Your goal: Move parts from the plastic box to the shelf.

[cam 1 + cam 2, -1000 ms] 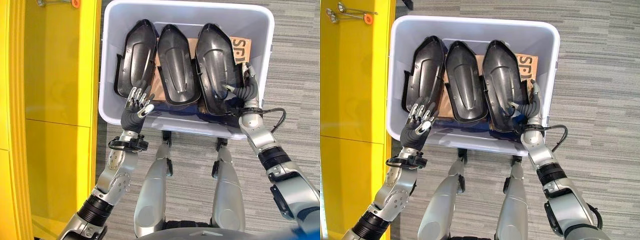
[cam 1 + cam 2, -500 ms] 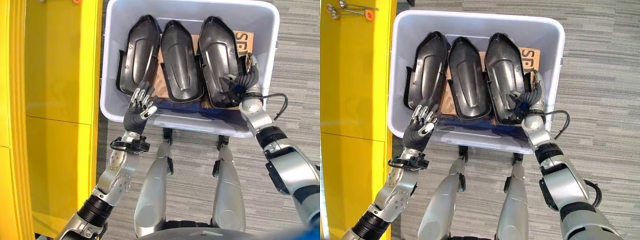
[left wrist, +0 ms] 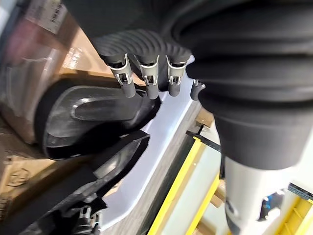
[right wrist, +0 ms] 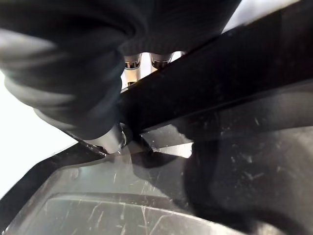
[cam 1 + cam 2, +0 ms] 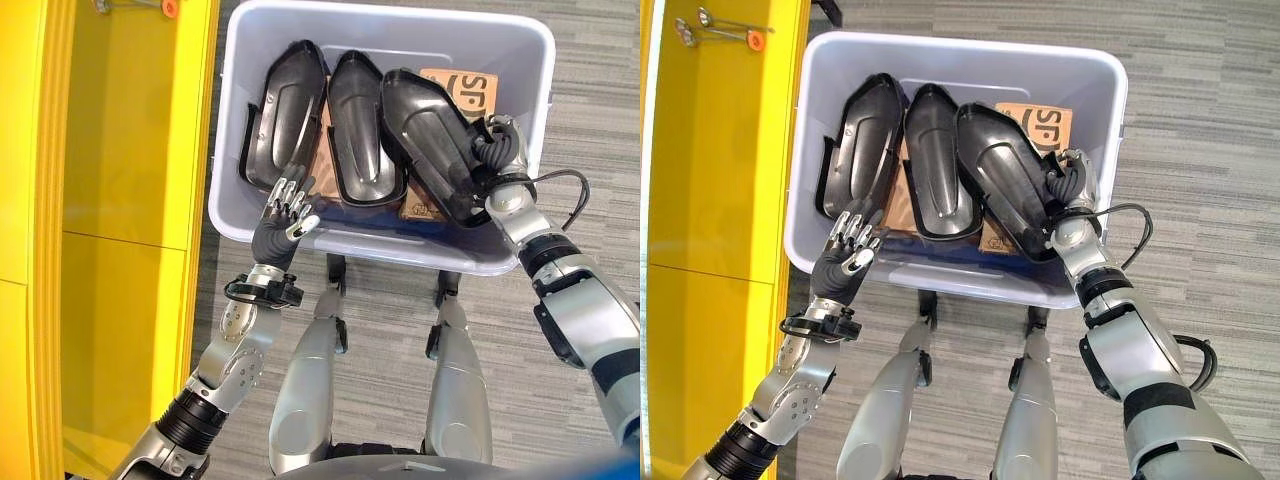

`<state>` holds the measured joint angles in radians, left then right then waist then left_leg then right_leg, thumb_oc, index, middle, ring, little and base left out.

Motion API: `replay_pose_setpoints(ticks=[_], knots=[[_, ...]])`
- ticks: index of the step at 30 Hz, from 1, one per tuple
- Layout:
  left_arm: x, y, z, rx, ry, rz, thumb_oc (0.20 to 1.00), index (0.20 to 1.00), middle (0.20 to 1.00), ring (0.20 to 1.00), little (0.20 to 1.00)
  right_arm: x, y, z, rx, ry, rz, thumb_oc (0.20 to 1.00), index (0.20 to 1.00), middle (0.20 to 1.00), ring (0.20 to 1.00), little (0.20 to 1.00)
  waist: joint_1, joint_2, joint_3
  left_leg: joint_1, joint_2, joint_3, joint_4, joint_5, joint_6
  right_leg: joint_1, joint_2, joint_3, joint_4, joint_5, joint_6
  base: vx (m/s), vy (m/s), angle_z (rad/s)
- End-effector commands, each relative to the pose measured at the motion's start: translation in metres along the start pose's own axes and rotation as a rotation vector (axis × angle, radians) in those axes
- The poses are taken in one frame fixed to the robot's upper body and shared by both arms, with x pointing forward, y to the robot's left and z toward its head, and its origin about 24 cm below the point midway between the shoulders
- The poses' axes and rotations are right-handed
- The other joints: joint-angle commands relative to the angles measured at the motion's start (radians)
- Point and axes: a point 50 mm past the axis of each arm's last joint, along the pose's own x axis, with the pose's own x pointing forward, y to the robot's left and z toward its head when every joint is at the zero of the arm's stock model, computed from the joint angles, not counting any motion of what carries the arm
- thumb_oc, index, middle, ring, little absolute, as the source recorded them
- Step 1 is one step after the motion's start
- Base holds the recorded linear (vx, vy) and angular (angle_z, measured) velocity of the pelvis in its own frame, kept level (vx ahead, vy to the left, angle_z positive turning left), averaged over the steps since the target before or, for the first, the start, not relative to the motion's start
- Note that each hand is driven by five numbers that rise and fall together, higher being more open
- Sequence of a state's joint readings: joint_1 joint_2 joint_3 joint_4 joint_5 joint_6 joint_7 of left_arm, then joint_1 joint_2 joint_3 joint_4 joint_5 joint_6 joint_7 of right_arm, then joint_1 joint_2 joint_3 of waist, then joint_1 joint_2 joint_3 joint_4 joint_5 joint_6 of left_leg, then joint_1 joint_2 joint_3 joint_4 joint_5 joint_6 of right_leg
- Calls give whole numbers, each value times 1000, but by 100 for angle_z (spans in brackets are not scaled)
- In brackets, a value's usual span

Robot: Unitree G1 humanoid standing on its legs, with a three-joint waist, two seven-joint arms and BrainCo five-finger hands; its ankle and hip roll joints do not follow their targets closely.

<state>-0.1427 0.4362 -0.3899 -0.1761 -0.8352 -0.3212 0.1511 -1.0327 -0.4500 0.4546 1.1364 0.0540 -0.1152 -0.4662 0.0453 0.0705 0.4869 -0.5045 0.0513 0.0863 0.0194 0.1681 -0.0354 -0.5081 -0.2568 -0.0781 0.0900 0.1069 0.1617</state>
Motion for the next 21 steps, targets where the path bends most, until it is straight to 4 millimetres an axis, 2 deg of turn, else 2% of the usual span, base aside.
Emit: replay_pose_setpoints(ticks=[1,4,8,13,15,16,19,21], knots=[[1,-15,25,3,-128,-95,1000,1000,1000,1000,1000,-35,35,-59,-188,168,232,200,200,200,200,200,16,-10,33,48,37,-22,96,-177,-24,27,-13,-2,19,-19,-14,-5,-7,10],[2,-14,26,8,-128,-96,1000,1000,1000,1000,1000,-35,35,-55,-190,133,225,200,200,200,200,200,13,-21,33,78,40,-27,98,-179,-25,63,-15,-10,18,-20,-13,-10,-3,10],[3,-9,28,28,-136,-78,1000,1000,1000,1000,1000,-31,31,-32,-139,13,193,200,200,200,200,200,9,-44,33,131,49,-31,91,-180,-28,119,-14,-15,9,-22,-11,-2,-1,1],[-1,0,31,49,-137,-44,1000,1000,1000,1000,1000,-33,17,3,-23,-166,124,200,200,200,200,200,-2,-67,-6,173,59,-36,71,-177,-30,156,-11,-22,0,-26,-11,7,-1,-1],[-3,6,31,62,-131,-23,1000,1000,1000,1000,1000,-41,10,15,41,-245,97,200,200,200,200,200,-7,-76,-32,195,62,-38,58,-175,-30,177,-11,-25,-9,-28,-9,43,-17,-7],[-7,11,32,80,-122,-7,1000,1000,1000,1000,1000,-51,3,22,105,-302,64,200,200,200,200,200,-8,-80,-57,220,65,-42,46,-172,-31,199,-12,-29,-15,-32,-8,34,-20,-7],[-9,15,30,82,-108,3,1000,1000,1000,1000,1000,-59,4,22,173,-310,60,200,200,200,200,200,-7,-81,-76,240,67,-43,32,-168,-31,218,-12,-34,-23,-33,-7,27,-16,-1],[-13,20,28,87,-89,23,1000,1000,1000,1000,1000,-72,6,27,272,-340,79,200,200,200,200,200,-12,-87,-102,261,73,-44,15,-160,-33,237,-8,-36,-37,-34,-5,17,-22,1]])
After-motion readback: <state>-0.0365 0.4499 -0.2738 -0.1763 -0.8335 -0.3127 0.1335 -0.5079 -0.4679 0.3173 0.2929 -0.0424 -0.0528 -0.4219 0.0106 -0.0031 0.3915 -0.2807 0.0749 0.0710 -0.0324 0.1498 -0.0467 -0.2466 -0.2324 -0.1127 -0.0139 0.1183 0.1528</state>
